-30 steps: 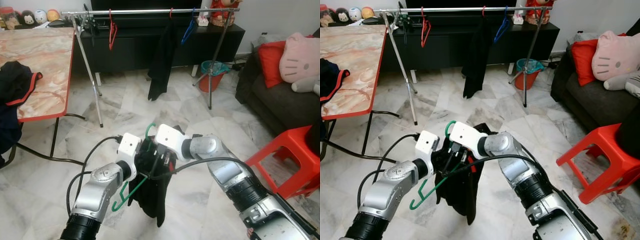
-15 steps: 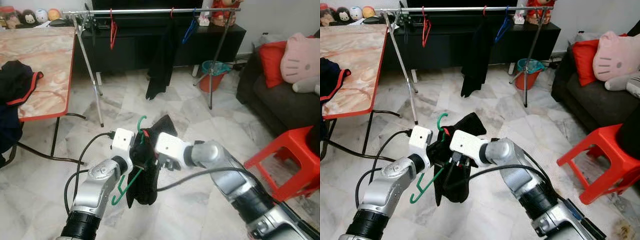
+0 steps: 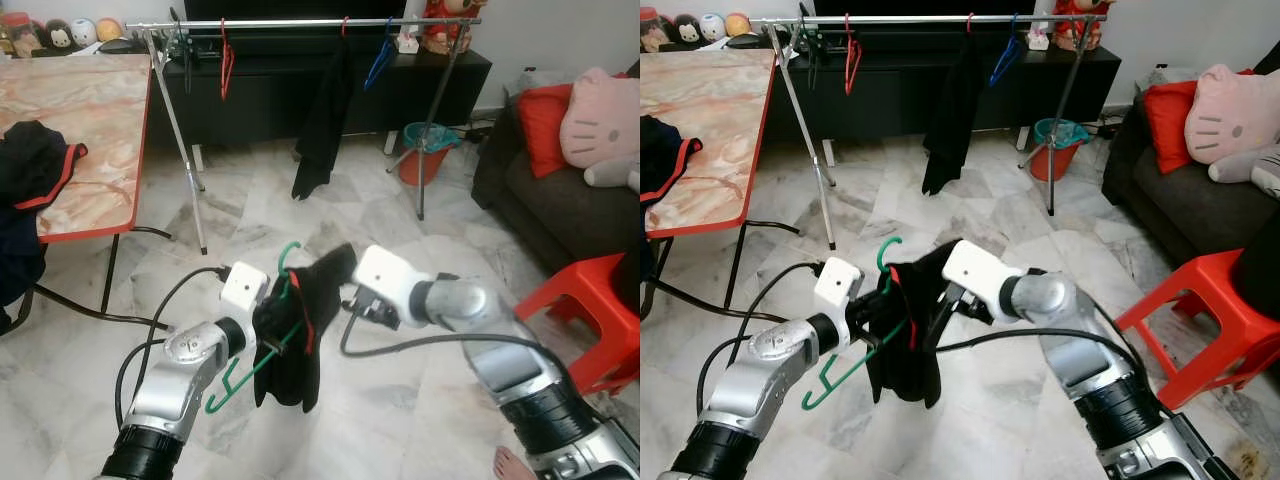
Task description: Hang hanger
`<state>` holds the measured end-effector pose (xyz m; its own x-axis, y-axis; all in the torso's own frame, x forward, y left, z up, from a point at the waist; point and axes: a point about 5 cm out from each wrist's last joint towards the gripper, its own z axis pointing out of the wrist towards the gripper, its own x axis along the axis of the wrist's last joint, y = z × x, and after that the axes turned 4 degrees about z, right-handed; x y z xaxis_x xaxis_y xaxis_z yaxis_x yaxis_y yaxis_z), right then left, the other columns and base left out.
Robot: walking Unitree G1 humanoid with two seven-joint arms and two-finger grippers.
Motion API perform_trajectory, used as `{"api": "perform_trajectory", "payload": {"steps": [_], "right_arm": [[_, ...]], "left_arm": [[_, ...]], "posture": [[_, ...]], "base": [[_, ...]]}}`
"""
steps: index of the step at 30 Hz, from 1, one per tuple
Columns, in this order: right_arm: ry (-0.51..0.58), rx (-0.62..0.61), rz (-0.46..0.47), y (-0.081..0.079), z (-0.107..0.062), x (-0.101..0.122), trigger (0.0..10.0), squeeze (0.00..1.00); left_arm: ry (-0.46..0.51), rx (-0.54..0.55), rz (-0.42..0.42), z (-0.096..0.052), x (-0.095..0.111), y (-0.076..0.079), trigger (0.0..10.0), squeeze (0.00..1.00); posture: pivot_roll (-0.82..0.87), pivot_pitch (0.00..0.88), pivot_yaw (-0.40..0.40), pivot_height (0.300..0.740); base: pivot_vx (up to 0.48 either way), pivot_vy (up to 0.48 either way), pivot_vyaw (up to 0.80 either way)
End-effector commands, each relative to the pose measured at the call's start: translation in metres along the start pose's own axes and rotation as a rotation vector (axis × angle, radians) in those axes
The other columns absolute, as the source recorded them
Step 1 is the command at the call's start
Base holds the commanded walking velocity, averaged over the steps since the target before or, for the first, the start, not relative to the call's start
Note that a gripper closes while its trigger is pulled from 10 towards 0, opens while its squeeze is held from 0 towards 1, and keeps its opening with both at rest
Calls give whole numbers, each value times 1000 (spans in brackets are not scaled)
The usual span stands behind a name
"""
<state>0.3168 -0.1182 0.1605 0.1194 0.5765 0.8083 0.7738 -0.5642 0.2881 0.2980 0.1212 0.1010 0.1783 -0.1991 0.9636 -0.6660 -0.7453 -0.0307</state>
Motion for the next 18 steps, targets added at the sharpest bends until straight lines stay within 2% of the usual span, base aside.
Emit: {"api": "perform_trajectory", "payload": {"steps": [1, 3, 6, 11, 12, 15, 18], "right_arm": [[47, 5, 16, 5, -8, 8, 10000, 0], [42, 12, 18, 15, -14, -1, 10000, 0], [13, 23, 50, 20, -14, -13, 10000, 0], [-29, 114, 87, 13, -10, -33, 10000, 0], [-20, 167, 106, 10, -12, -36, 10000, 0], [-3, 209, 116, 9, -15, -38, 10000, 0], [68, 297, 166, 11, -24, -41, 10000, 0]], "left_arm": [[18, -50, 55, 1, 7, 8, 10000, 0], [22, -140, 68, 0, 7, 17, 10000, 0], [30, -184, 88, -2, 9, 20, 10000, 0], [29, -262, 115, -6, 9, 24, 10000, 0], [30, -295, 113, -9, 9, 26, 10000, 0], [27, -317, 112, -11, 9, 26, 10000, 0], [8, -339, 121, -16, 6, 24, 10000, 0]], "posture": [[34, 44, -113, 740], [33, 44, -113, 740], [30, 44, -113, 740], [36, 46, -114, 740], [36, 46, -114, 740], [36, 46, -114, 740], [33, 49, -110, 740]], "base": [[0, 0, 0], [0, 0, 0], [0, 0, 0], [0, 0, 0], [0, 0, 0], [0, 0, 0], [0, 0, 0]]}}
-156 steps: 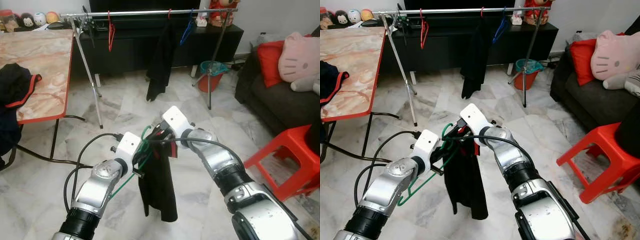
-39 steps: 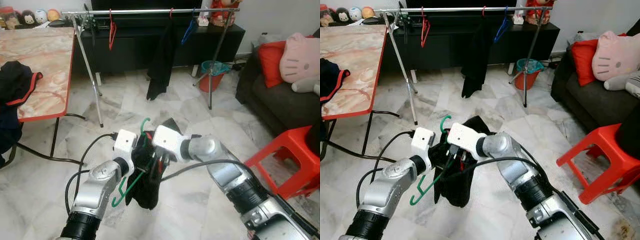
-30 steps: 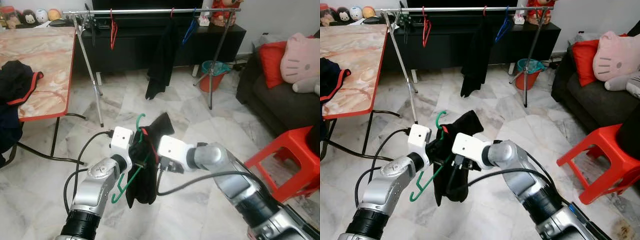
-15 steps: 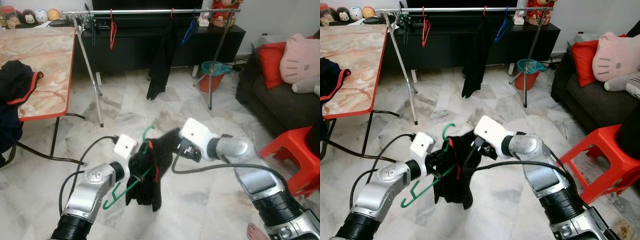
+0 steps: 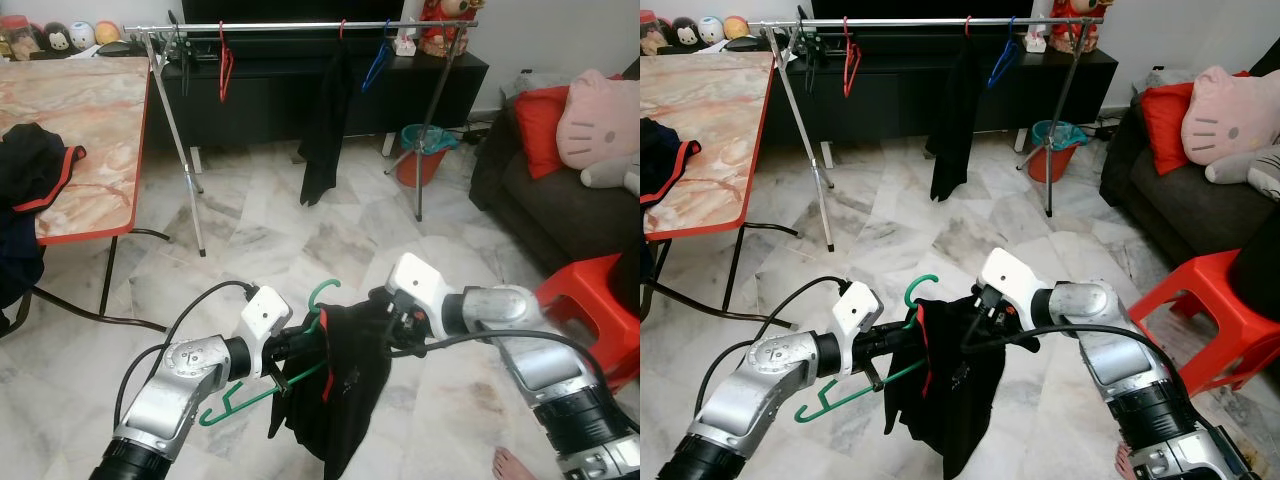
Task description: Hang hanger
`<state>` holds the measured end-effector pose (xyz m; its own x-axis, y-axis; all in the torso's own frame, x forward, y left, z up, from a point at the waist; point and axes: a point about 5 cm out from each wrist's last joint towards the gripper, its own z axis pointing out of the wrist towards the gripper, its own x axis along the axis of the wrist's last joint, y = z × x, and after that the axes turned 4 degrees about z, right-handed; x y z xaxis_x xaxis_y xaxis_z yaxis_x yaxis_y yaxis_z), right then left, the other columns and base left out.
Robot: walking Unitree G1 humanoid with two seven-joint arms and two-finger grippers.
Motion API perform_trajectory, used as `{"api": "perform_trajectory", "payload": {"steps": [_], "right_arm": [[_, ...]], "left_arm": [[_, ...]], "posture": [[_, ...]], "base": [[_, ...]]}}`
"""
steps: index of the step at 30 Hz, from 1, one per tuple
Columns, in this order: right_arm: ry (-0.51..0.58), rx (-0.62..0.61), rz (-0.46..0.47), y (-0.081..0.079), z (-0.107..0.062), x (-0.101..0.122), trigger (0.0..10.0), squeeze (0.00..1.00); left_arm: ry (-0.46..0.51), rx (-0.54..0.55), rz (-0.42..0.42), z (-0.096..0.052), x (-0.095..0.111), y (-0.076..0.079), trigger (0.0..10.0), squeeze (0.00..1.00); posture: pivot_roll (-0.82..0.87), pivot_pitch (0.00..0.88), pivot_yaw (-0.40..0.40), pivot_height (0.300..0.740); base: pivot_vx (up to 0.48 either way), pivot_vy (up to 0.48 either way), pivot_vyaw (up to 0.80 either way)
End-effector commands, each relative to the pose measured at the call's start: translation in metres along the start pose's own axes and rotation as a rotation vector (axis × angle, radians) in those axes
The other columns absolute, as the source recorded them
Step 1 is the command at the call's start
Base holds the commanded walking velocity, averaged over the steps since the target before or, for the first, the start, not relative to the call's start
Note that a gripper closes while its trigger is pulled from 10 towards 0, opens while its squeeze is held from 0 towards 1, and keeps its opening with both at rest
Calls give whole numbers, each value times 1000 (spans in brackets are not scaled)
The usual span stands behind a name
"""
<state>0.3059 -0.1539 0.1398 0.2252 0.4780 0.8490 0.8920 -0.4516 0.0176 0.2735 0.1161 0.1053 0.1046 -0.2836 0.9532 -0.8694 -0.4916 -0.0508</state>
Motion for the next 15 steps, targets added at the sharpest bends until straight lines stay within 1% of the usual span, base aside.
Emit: {"api": "perform_trajectory", "payload": {"steps": [1, 2, 3, 4, 5, 6, 9, 12, 14, 15], "right_arm": [[45, 34, 24, 5, -11, -3, 10000, 0], [45, 34, 24, 5, -11, -3, 10000, 0], [27, 38, 29, 10, -15, -14, 10000, 0], [-7, 34, 12, 12, -17, -20, 10000, 0], [-7, 34, 12, 12, -17, -20, 10000, 0], [-41, 35, -3, 14, -20, -26, 10000, 0], [-35, 58, 6, 14, -23, -27, 10000, 0], [-42, 87, -5, 14, -24, -28, 10000, 0], [-56, 93, -15, 17, -23, -31, 10000, 0], [-54, 88, 0, 19, -22, -32, 10000, 0]], "left_arm": [[24, -28, 17, 1, 5, 3, 10000, 0], [24, -28, 17, 1, 5, 3, 10000, 0], [24, -38, 17, 0, 5, 4, 10000, 0], [24, -47, 15, 0, 5, 4, 10000, 0], [24, -47, 15, 0, 5, 4, 10000, 0], [25, -64, 13, 0, 6, 6, 10000, 0], [26, -83, 9, -1, 7, 9, 10000, 0], [21, -97, 7, -1, 6, 10, 10000, 0], [15, -104, 11, -2, 6, 10, 10000, 0], [16, -106, 12, -2, 6, 10, 10000, 0]], "posture": [[26, 47, -109, 740], [26, 47, -109, 740], [26, 47, -109, 740], [27, 47, -110, 740], [27, 47, -110, 740], [27, 47, -110, 740], [26, 42, -111, 740], [25, 36, -108, 740], [25, 36, -108, 740], [25, 36, -108, 740]], "base": [[0, 0, 0], [0, 0, 0], [0, 0, 0], [0, 0, 0], [0, 0, 0], [0, 0, 0], [0, 0, 0], [0, 0, 0], [0, 0, 0], [0, 0, 0]]}}
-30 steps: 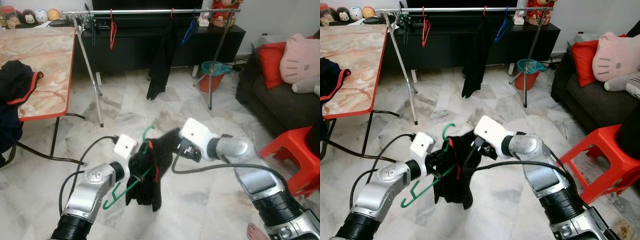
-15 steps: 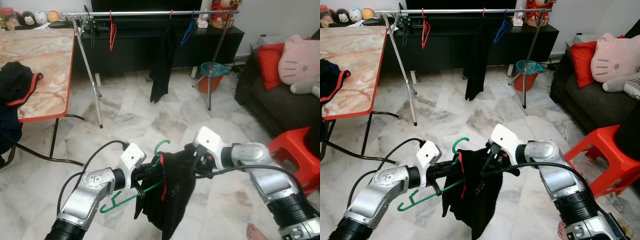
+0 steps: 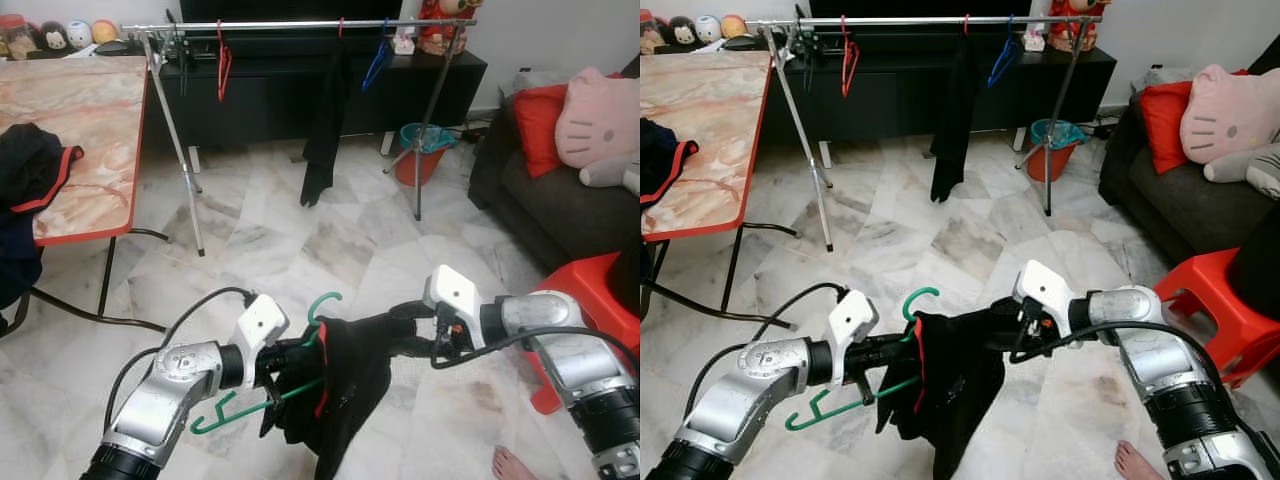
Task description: Hang hanger
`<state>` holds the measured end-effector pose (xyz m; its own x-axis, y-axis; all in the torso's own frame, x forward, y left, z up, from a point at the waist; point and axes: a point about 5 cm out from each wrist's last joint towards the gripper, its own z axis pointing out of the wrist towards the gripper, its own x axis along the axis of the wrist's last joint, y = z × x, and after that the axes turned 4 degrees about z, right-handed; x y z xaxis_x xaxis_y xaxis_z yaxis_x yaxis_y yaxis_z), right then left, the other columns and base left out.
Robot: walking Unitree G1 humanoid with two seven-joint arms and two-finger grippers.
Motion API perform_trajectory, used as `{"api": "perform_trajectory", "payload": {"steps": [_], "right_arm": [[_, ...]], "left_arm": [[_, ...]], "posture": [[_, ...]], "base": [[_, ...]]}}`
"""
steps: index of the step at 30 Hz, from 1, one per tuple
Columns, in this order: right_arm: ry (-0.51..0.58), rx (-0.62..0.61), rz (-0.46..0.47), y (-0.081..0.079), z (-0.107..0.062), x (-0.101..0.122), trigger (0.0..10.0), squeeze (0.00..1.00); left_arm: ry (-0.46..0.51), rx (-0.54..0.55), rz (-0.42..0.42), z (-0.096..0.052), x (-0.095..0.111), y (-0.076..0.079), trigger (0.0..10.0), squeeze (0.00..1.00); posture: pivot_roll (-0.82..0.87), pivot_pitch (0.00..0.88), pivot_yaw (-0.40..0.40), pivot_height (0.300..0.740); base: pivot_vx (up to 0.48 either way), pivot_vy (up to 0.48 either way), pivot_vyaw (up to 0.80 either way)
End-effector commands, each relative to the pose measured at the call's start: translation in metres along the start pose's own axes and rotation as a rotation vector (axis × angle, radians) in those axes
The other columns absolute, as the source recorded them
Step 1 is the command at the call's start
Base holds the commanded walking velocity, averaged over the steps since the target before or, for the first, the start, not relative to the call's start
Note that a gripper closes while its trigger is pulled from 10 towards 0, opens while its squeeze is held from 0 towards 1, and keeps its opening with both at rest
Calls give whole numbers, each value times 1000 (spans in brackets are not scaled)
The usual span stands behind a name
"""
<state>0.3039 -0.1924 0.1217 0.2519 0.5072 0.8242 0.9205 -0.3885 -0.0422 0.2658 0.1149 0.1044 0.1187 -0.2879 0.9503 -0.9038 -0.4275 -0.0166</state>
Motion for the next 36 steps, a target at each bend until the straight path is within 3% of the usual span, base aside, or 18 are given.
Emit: {"api": "perform_trajectory", "payload": {"steps": [1, 5, 11, 12, 13, 23, 36], "right_arm": [[3, 3, -7, 4, -1, 3, 10000, 961], [44, 44, -25, 1, 1, 8, 10000, 1000], [42, -12, -64, 11, 4, 10, 10000, 973], [44, -14, -69, 11, 5, 11, 10000, 592], [48, -14, -76, 12, 5, 11, 10000, 4], [50, 46, -80, 8, 14, 9, 10000, 0], [76, 104, -52, 4, 25, 7, 10000, 0]], "left_arm": [[27, -28, 24, 1, 8, 3, 10000, 0], [29, -36, 23, 1, 8, 3, 10000, 0], [25, -48, 19, 1, 9, 4, 10000, 0], [25, -49, 19, 1, 9, 4, 10000, 0], [25, -51, 19, 1, 9, 4, 10000, 0], [21, -63, 20, 3, 10, 5, 10000, 0], [25, -169, 55, 4, 18, 14, 10000, 0]], "posture": [[25, 36, -108, 740], [29, 23, -106, 740], [29, 23, -106, 740], [33, 14, -105, 740], [33, 14, -105, 740], [35, 7, -107, 740], [43, 20, -111, 740]], "base": [[0, 0, 0], [0, 0, 0], [0, 0, 0], [0, 0, 0], [0, 0, 0], [0, 0, 0], [0, 0, 0]]}}
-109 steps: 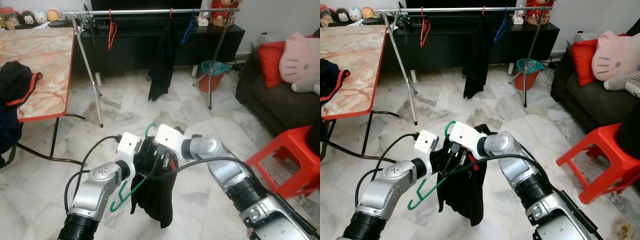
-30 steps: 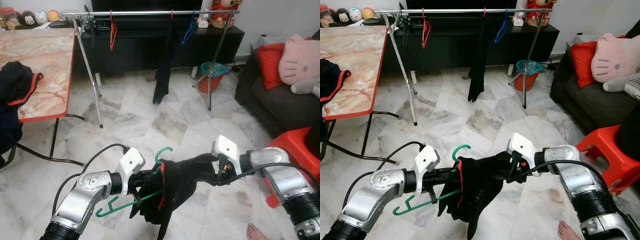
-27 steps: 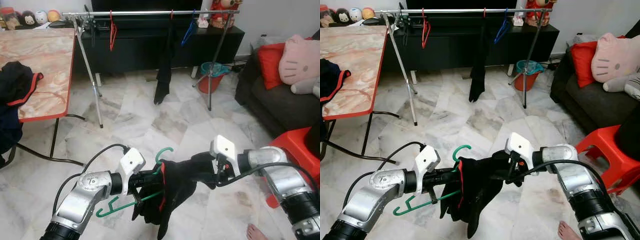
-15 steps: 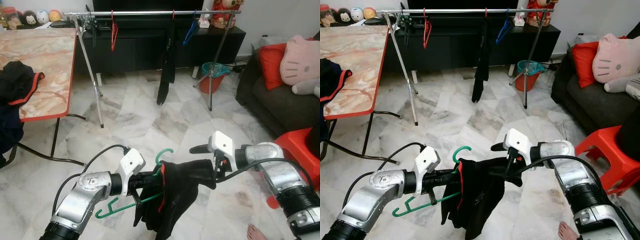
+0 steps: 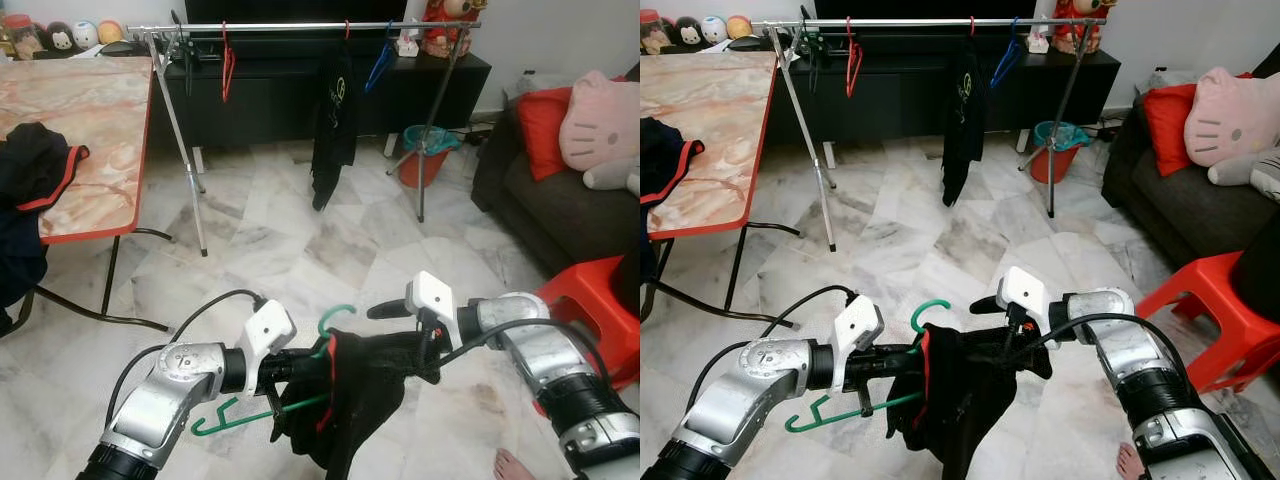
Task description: Hang hanger
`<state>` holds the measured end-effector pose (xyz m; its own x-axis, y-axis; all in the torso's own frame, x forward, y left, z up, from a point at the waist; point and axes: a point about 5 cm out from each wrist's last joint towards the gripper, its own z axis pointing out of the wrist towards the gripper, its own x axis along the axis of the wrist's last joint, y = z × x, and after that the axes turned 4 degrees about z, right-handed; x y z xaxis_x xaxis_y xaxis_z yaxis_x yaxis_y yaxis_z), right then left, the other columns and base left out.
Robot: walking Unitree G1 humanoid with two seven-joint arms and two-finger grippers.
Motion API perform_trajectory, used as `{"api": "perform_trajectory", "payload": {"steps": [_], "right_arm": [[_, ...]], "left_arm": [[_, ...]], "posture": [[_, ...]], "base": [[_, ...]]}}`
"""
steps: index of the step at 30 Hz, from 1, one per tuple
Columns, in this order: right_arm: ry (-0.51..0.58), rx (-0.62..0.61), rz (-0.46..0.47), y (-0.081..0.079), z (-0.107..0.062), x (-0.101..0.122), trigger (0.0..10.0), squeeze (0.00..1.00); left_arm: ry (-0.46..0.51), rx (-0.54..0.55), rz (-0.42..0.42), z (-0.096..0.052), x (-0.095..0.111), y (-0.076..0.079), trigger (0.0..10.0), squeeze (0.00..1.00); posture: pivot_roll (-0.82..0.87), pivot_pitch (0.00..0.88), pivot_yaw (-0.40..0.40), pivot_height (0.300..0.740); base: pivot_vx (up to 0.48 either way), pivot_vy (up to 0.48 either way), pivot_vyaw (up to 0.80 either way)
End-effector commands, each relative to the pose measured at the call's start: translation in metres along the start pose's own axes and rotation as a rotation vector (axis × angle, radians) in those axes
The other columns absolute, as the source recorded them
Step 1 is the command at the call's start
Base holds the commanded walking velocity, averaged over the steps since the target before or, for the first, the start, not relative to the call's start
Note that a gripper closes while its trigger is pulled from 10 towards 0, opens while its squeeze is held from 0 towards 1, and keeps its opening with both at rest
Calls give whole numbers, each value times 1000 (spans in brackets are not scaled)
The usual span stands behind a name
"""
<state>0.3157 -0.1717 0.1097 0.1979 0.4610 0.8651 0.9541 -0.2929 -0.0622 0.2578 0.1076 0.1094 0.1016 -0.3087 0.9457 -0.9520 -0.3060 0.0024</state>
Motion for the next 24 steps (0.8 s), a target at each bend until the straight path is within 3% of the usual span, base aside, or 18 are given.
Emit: {"api": "perform_trajectory", "payload": {"steps": [1, 13, 16, 23, 24], "right_arm": [[2, 11, -13, 1, 0, 3, 10000, 0], [47, 64, 87, -2, 4, -6, 10000, 0], [91, 138, 138, -7, 0, -9, 10000, 0], [55, 143, 159, -8, -2, -19, 10000, 0], [40, 145, 163, -9, -2, -21, 7647, 0]], "left_arm": [[37, -44, 37, 3, 13, 3, 10000, 0], [36, -86, 46, 3, 16, 6, 10000, 0], [35, -89, 47, 3, 17, 6, 10000, 0], [35, -91, 47, 3, 17, 6, 10000, 0], [35, -92, 47, 3, 17, 6, 10000, 0]], "posture": [[44, 26, -111, 740], [48, 39, -112, 740], [48, 42, -113, 740], [45, 45, -112, 740], [46, 47, -111, 740]], "base": [[0, 0, 0], [0, 0, 0], [0, 0, 0], [0, 0, 0], [0, 0, 0]]}}
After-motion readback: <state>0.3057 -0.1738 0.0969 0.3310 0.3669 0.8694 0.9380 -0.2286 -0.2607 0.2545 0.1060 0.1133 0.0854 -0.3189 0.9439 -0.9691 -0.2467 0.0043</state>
